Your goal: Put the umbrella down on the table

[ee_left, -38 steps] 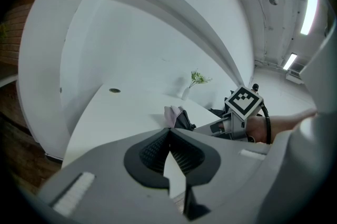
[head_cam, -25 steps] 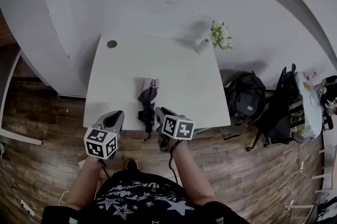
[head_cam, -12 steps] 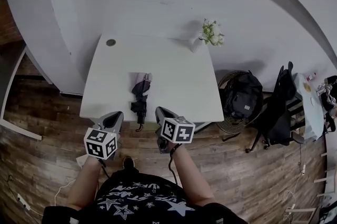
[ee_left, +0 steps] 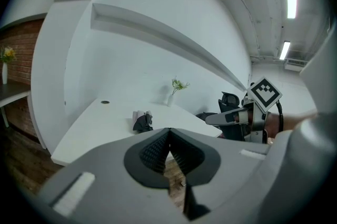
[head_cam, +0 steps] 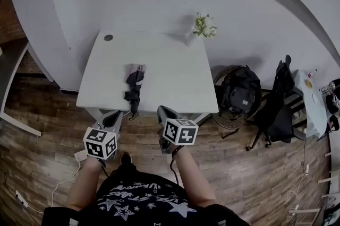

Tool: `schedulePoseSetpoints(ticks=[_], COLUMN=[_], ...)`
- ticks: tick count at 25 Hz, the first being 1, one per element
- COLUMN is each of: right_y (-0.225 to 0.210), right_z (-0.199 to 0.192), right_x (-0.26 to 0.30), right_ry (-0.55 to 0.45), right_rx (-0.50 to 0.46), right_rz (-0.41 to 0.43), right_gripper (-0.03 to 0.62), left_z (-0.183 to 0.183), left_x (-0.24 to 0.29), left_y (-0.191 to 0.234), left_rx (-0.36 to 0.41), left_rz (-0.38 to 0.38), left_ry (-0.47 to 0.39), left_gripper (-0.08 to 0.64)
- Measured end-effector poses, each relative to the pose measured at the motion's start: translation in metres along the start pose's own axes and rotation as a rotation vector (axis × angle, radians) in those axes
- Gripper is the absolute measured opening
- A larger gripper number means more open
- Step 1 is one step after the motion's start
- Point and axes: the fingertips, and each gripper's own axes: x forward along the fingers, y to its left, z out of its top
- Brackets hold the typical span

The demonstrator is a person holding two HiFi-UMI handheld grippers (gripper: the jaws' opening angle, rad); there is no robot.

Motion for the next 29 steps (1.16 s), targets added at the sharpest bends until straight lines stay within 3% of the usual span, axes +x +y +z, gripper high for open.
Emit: schedulePoseSetpoints(ticks=[13, 29], right_y=[-0.019, -0.02], right_z=[-0.05, -0.097], right_x=[-0.088, -0.158], right_ry=[0.012, 0.043], right_rx=[0.008, -0.019], right_rz=[-0.017, 0.0], right_gripper=[0.014, 0.014], left_z=[-0.036, -0.075], left_x=[-0.043, -0.096], left_y=[-0.075, -0.128], left_rx=[-0.004, -0.015], left_rz=[-0.007, 0.018], left_ry=[0.006, 0.013], left_gripper=[0.003, 0.003])
